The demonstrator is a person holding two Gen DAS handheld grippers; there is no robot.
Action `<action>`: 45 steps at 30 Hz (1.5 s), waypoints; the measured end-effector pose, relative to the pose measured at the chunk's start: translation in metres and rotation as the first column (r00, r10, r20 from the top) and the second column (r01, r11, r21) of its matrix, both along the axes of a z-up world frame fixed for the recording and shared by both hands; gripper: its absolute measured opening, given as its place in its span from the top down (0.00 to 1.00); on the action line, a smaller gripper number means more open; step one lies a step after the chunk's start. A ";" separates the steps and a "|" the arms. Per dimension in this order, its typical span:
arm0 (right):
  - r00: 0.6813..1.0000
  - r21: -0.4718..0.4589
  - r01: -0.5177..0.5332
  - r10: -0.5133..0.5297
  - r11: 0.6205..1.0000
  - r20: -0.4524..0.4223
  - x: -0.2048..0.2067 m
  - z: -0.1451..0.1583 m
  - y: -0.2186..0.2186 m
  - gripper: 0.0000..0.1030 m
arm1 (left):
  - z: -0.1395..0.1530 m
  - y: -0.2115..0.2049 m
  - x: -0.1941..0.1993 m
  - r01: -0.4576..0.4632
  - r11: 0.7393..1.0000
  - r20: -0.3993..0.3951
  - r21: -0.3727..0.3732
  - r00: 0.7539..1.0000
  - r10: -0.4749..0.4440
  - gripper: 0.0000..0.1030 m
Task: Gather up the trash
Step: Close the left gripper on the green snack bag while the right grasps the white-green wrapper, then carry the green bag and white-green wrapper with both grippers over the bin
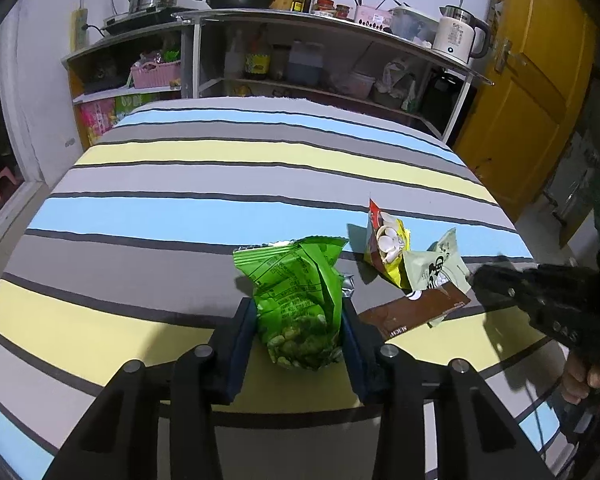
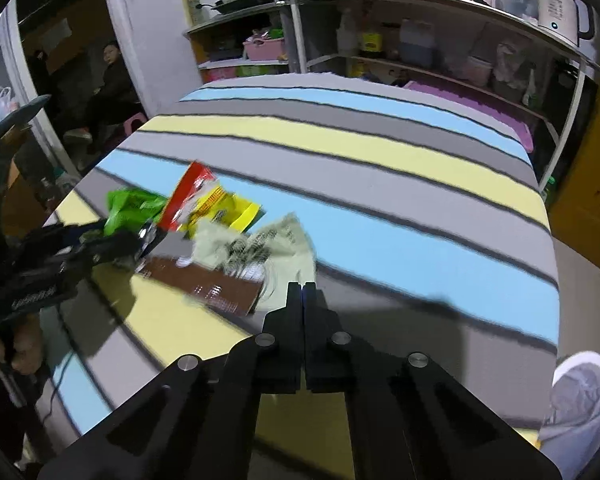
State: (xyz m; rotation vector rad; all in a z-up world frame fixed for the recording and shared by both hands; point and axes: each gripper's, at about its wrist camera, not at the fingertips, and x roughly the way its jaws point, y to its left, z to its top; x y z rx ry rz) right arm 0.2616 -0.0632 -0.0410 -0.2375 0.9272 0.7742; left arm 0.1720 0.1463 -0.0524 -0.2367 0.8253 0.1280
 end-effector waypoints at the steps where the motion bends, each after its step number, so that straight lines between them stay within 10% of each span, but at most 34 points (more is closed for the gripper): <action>1: 1.000 0.000 -0.010 0.010 1.000 -0.009 -0.004 -0.001 -0.001 1.00 | 0.001 0.000 -0.002 -0.001 1.000 0.000 0.002 1.000 0.001 0.62; 6: 0.998 -0.018 -0.055 0.055 0.998 0.005 -0.015 -0.001 0.000 0.97 | 0.002 0.002 -0.009 -0.013 1.000 0.003 0.004 1.000 0.013 0.62; 10: 0.997 0.031 -0.069 0.067 0.997 0.042 0.000 0.009 0.002 0.51 | 0.002 0.007 -0.013 -0.029 1.000 0.001 -0.001 1.000 0.029 0.62; 20: 0.973 0.039 -0.229 0.229 0.973 -0.008 0.039 -0.010 0.040 0.51 | 0.000 0.015 -0.013 -0.020 0.999 -0.003 -0.025 1.000 0.020 0.62; 24: 0.967 0.023 -0.255 0.255 0.967 -0.005 0.038 -0.010 0.044 0.53 | -0.001 0.016 -0.011 -0.018 0.999 -0.003 -0.030 1.000 0.018 0.62; 26: 0.970 0.032 -0.244 0.245 0.969 -0.014 0.039 -0.010 0.042 0.91 | -0.002 0.016 -0.011 -0.020 0.999 -0.001 -0.032 1.000 0.020 0.62; 45: 0.997 0.146 0.001 -0.013 0.989 0.082 -0.023 0.039 -0.023 0.99 | 0.023 -0.004 -0.039 -0.017 1.000 0.069 0.022 0.998 0.016 0.65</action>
